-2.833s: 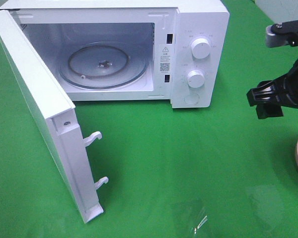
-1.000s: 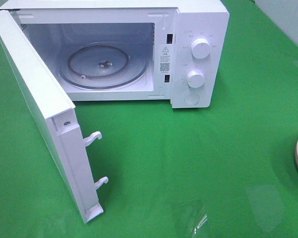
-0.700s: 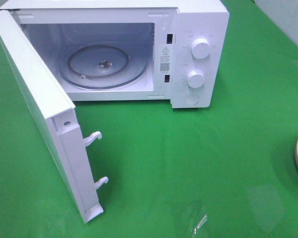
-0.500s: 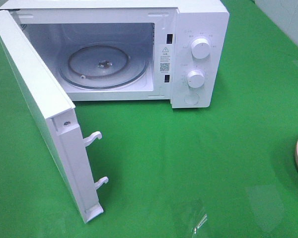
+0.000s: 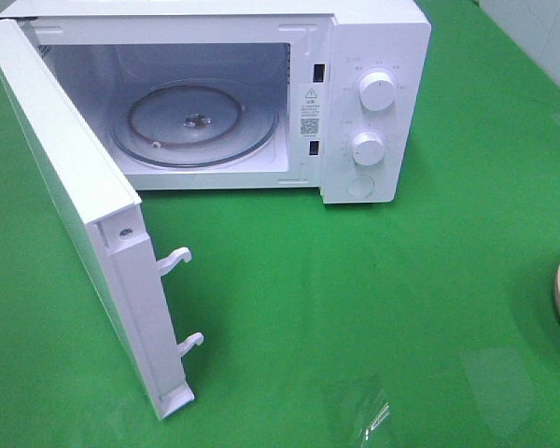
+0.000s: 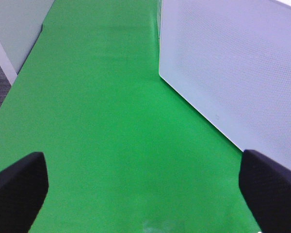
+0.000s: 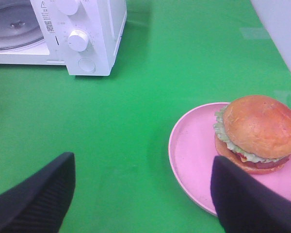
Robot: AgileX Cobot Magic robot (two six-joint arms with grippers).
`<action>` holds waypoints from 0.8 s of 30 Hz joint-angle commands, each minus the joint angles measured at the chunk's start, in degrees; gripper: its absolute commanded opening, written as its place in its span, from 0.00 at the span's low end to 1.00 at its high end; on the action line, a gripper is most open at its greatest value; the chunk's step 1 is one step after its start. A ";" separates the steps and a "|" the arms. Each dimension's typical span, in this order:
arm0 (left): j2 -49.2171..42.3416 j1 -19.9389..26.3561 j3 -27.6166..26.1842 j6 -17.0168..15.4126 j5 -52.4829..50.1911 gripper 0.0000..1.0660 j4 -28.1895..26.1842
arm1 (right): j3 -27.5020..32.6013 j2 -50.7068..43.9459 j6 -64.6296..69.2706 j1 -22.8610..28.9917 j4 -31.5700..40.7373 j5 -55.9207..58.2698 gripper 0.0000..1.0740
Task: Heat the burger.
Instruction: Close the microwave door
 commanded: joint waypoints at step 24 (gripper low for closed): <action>-0.97 0.00 0.11 0.11 -0.46 0.94 -0.40 | 0.17 -1.38 -0.74 -0.34 0.06 -0.11 0.70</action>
